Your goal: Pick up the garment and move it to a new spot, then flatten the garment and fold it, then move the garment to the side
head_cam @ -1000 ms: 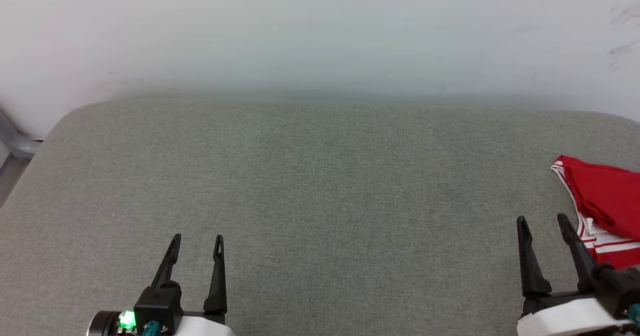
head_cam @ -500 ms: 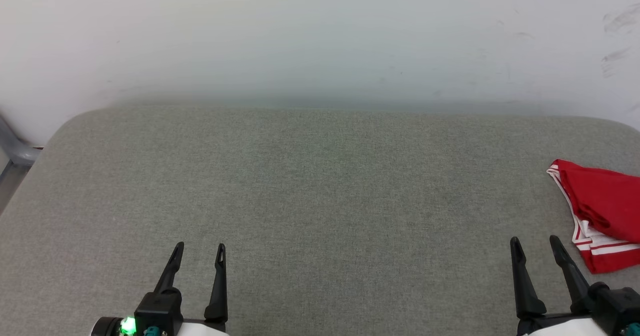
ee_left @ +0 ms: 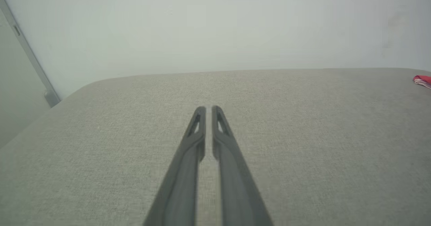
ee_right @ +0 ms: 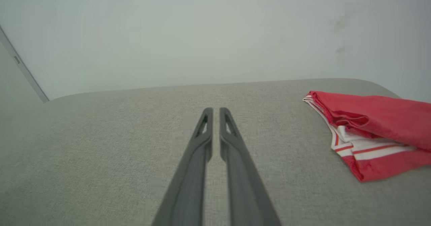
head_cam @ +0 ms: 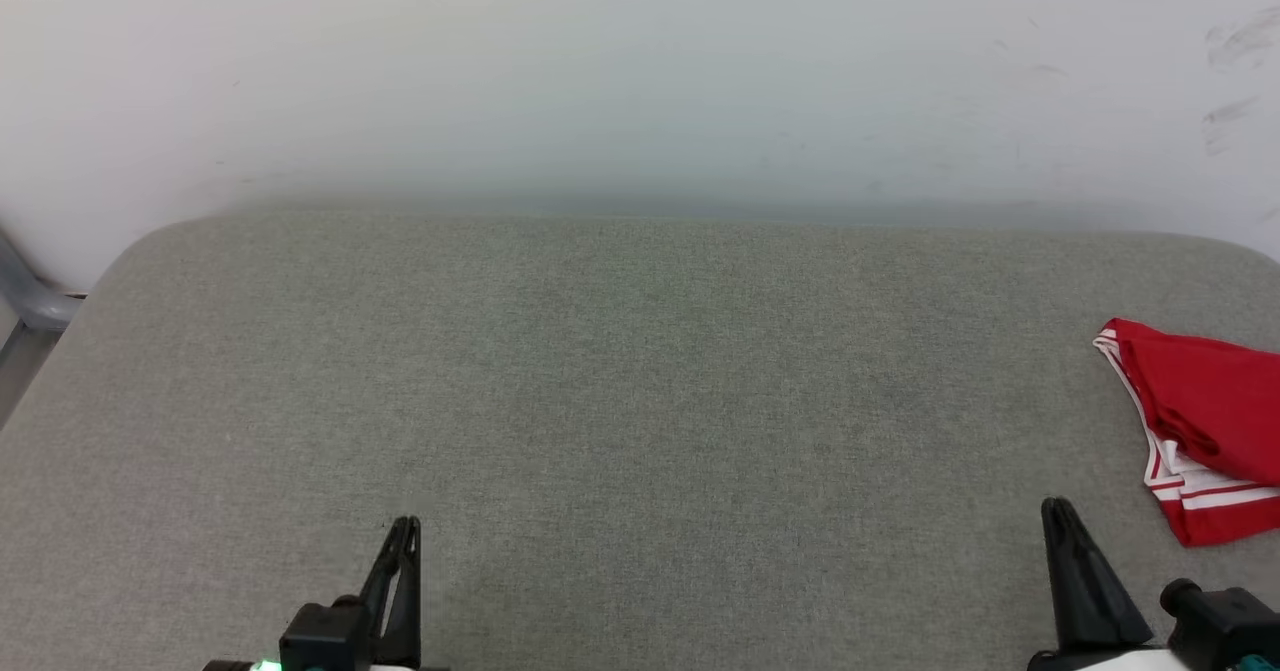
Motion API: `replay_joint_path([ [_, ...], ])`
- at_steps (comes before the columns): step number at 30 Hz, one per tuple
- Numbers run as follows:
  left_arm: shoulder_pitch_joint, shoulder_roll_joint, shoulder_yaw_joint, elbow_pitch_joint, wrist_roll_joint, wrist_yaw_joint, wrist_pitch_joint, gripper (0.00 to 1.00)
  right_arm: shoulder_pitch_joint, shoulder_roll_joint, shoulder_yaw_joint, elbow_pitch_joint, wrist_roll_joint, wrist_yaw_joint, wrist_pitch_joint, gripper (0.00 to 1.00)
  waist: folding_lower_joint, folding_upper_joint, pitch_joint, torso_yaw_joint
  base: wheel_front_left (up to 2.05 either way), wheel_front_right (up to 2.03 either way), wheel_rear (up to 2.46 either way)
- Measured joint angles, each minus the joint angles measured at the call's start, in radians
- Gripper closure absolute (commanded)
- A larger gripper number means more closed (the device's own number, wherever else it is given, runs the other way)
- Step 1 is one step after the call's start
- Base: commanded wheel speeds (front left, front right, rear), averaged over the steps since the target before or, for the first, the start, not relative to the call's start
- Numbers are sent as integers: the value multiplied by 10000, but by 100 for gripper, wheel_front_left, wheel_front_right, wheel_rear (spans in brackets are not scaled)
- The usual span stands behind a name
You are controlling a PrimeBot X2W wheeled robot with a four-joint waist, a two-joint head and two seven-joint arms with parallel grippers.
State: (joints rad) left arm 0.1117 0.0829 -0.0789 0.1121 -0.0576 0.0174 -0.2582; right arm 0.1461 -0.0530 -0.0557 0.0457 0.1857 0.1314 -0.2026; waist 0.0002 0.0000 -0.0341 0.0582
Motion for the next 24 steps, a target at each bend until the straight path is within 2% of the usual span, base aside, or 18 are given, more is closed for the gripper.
replay_joint_path([
  [2,81,-4,-2,169,-121,-2,56,100,11,0,13,157,121,0,25,100,0,0,3,-4,0,0,0],
  [24,-407,-81,525,500,-4364,-374,1064,100,-494,-31,0,652,4109,0,800,100,1,0,69,-108,0,0,0],
])
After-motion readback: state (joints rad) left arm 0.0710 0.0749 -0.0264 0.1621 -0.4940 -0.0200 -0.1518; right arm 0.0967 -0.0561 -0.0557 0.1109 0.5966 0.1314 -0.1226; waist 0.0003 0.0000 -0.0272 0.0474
